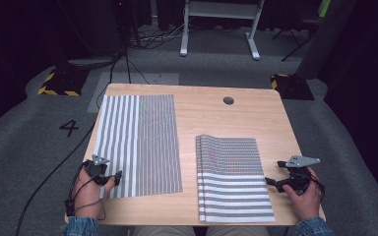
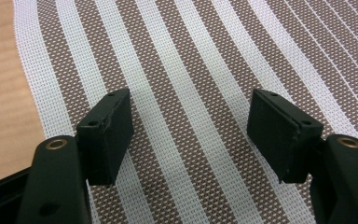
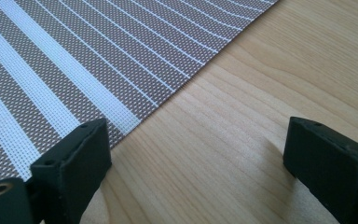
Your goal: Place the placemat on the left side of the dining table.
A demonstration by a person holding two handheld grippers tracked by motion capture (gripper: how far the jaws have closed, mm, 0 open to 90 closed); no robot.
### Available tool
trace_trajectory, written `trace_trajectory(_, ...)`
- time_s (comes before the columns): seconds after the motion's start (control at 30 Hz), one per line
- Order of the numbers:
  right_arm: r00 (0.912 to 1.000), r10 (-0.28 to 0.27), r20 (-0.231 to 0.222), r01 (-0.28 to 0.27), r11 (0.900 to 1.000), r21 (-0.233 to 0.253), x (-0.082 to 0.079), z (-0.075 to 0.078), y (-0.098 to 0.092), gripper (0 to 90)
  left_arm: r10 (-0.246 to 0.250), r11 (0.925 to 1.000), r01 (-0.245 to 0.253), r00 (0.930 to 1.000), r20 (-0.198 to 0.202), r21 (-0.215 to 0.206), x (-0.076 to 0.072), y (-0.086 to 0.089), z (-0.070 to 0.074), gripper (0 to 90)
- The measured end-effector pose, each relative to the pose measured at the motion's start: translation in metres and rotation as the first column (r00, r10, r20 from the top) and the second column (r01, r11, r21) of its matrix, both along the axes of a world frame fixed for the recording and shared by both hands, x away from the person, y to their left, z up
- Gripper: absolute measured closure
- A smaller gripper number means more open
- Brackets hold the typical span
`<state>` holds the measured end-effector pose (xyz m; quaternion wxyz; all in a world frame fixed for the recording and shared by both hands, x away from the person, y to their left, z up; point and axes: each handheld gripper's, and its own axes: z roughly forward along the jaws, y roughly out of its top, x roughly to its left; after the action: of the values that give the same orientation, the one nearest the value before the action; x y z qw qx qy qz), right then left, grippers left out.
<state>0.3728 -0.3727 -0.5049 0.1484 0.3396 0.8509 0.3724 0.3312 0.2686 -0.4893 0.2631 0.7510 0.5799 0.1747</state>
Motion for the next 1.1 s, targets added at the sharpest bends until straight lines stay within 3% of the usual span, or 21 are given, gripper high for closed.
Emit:
trace_trajectory(0.17, 1.0000, -0.003, -0.001, 0.003, 1.000, -0.002, 0.000, 0.000, 0.000, 7.5, 0.019, 0.9997, -0.019, 0.9998, -0.003, 0.015, 0.015, 0.011, 0.001, 30.6)
trace_trajectory(0.23, 1.0000, -0.004, -0.001, 0.004, 1.000, -0.002, 0.000, 0.000, 0.000, 7.5, 0.046, 0.9974, -0.047, 0.9988, 0.018, 0.055, 0.017, 0.014, 0.001, 30.6)
trace_trajectory(0.3, 1.0000, -0.003, -0.001, 0.003, 1.000, -0.003, 0.000, 0.000, 0.000, 7.5, 0.083, 0.9886, -0.087, 0.9959, 0.038, 0.123, 0.015, 0.014, 0.003, 30.0)
trace_trajectory(0.37, 1.0000, -0.003, 0.000, 0.003, 1.000, -0.004, 0.000, 0.000, 0.000, 7.5, 0.089, 0.9882, -0.093, 0.9952, 0.042, 0.122, 0.011, 0.011, 0.006, 30.1)
trace_trajectory(0.47, 1.0000, -0.003, 0.001, 0.003, 1.000, -0.004, 0.000, 0.000, 0.000, 7.5, 0.045, 0.9958, -0.049, 0.9976, 0.053, 0.077, 0.004, -0.003, 0.013, 30.2)
trace_trajectory(0.6, 1.0000, -0.003, 0.000, 0.003, 1.000, -0.003, 0.000, 0.000, 0.000, 7.5, -0.040, 0.9986, 0.037, 0.9967, 0.070, 0.037, -0.002, -0.028, 0.019, 30.7)
trace_trajectory(0.7, 1.0000, -0.005, -0.002, 0.005, 1.000, -0.004, -0.001, 0.000, 0.000, 7.5, -0.110, 0.9939, 0.110, 0.9907, 0.080, 0.012, -0.008, -0.050, 0.021, 30.4)
trace_trajectory(0.73, 1.0000, -0.005, -0.002, 0.005, 1.000, -0.004, -0.001, 0.000, 0.000, 7.5, -0.110, 0.9939, 0.110, 0.9907, 0.080, 0.012, -0.008, -0.050, 0.021, 30.3)
trace_trajectory(0.8, 1.0000, -0.005, -0.001, 0.005, 1.000, -0.002, 0.000, 0.000, 0.000, 7.5, -0.168, 0.9857, 0.166, 0.9816, 0.091, 0.032, -0.015, -0.065, 0.022, 29.9)
trace_trajectory(0.97, 1.0000, -0.004, -0.001, 0.004, 1.000, -0.002, 0.000, 0.000, 0.000, 7.5, -0.195, 0.9808, 0.193, 0.9753, 0.104, 0.024, -0.030, -0.078, 0.021, 30.1)
trace_trajectory(1.1, 1.0000, -0.004, -0.001, 0.004, 1.000, -0.002, 0.000, 0.000, 0.000, 7.5, -0.236, 0.9716, 0.237, 0.9666, 0.100, 0.003, -0.036, -0.092, 0.013, 30.4)
